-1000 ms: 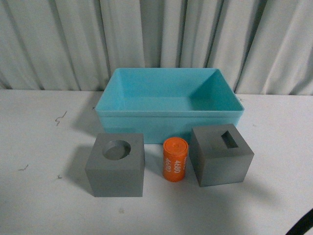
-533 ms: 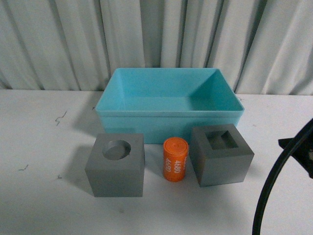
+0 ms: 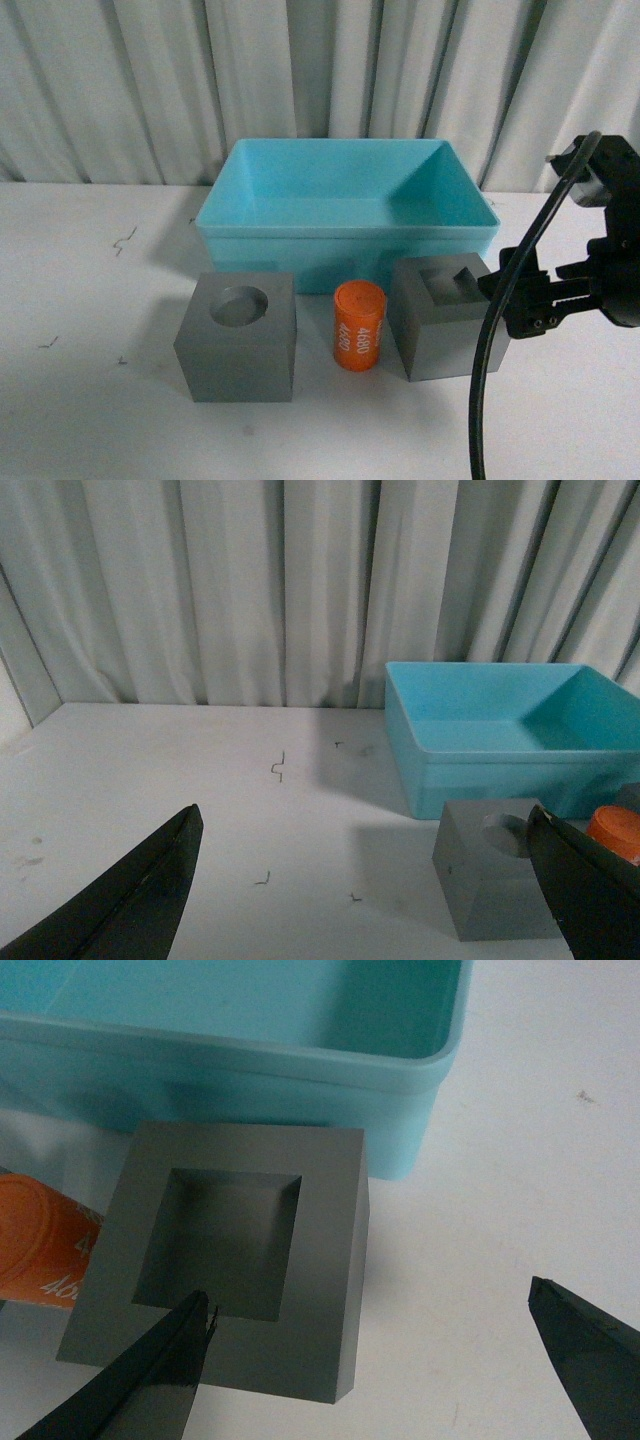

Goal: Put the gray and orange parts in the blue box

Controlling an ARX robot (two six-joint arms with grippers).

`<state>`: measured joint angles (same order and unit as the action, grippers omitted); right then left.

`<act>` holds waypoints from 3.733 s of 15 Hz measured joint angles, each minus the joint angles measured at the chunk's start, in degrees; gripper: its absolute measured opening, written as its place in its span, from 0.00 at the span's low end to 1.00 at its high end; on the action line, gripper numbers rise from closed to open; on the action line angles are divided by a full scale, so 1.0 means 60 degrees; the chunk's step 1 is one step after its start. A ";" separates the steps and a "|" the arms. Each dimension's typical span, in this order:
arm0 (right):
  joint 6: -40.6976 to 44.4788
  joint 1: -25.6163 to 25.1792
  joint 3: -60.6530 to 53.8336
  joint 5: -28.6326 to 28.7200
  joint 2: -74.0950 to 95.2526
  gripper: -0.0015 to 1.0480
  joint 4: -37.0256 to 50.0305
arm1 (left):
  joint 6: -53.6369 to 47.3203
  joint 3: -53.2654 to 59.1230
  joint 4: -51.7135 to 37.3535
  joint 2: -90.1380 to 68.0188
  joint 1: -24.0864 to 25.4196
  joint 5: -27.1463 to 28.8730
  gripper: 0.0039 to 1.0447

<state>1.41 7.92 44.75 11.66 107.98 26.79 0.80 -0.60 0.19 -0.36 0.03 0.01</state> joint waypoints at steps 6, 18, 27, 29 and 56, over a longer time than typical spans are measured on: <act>-0.0244 0.0189 0.0474 -0.0397 0.0747 0.94 0.0044 | 0.0000 0.0000 0.0000 0.0000 0.0000 0.0000 0.94; -0.0980 0.0470 -0.0270 -0.0681 0.0186 0.17 0.0153 | 0.0004 0.0000 0.0000 0.0000 0.0000 0.0000 0.94; -0.0980 -0.1257 0.2492 0.0259 -0.1931 0.17 -0.0725 | 0.0004 0.0000 0.0000 0.0000 0.0000 -0.0004 0.94; -0.1235 -0.0914 0.3690 0.0171 -0.0772 0.17 -0.0838 | 0.0004 0.0000 0.0004 0.0000 0.0000 0.0000 0.94; -0.2776 -0.1905 -0.3985 -0.3304 -0.4586 0.94 0.1639 | 0.0000 0.0000 0.0004 0.0000 0.0000 0.0000 0.94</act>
<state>-15.25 -3.51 20.84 -8.16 80.47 36.62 0.80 -0.60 0.21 -0.36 0.03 0.01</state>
